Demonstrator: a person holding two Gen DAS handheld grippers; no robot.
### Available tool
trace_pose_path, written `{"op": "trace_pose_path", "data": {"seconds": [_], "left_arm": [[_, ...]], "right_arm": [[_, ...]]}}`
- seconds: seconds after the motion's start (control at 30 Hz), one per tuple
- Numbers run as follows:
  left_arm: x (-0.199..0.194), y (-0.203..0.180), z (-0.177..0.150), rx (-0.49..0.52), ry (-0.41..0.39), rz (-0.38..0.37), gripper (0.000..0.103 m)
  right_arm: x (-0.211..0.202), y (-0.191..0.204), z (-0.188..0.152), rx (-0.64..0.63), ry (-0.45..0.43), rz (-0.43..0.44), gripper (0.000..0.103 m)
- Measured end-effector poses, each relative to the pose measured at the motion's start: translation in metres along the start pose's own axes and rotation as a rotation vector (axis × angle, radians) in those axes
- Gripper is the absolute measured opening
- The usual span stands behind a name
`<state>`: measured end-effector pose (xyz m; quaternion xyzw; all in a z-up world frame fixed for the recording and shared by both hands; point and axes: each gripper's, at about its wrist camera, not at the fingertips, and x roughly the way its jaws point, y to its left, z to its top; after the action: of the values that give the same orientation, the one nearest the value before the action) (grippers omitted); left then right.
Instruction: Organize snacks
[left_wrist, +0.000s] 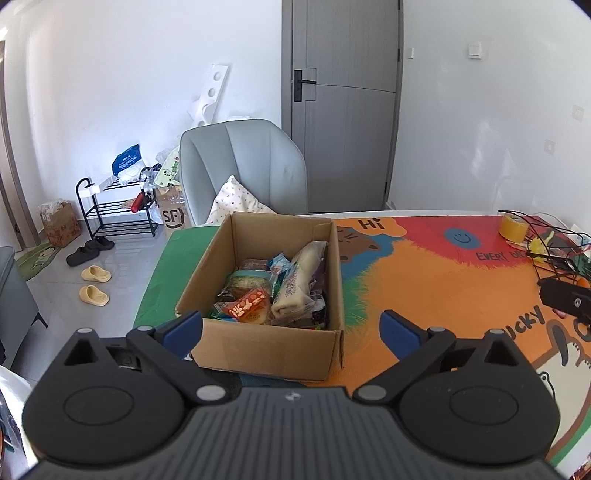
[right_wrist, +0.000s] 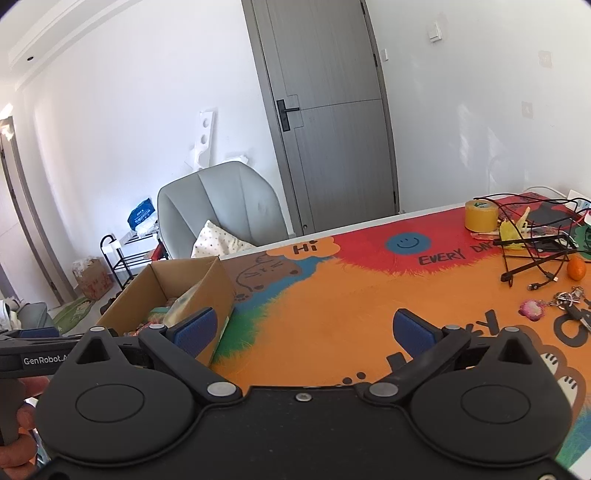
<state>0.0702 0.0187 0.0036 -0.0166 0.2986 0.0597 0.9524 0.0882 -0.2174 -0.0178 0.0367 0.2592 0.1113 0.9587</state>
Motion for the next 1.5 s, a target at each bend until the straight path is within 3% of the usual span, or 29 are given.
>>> {"op": "trace_pose_path", "data": {"seconds": [0.43, 0.67, 0.97, 1.5], "left_arm": [[-0.034, -0.004, -0.005, 0.048, -0.02, -0.022, 0.101], [-0.042, 0.0, -0.007, 0.047, -0.03, -0.041, 0.102], [-0.048, 0.011, -0.006, 0.027, -0.035, -0.044, 0.102], [-0.052, 0.014, -0.005, 0.029, -0.041, -0.038, 0.102]], "right_arm": [[-0.027, -0.008, -0.009, -0.047, 0.031, -0.105, 0.103], [-0.042, -0.013, -0.012, -0.035, 0.063, -0.1, 0.103], [-0.065, -0.015, -0.002, -0.05, 0.004, -0.117, 0.103], [-0.067, -0.015, -0.003, -0.058, 0.013, -0.117, 0.103]]}}
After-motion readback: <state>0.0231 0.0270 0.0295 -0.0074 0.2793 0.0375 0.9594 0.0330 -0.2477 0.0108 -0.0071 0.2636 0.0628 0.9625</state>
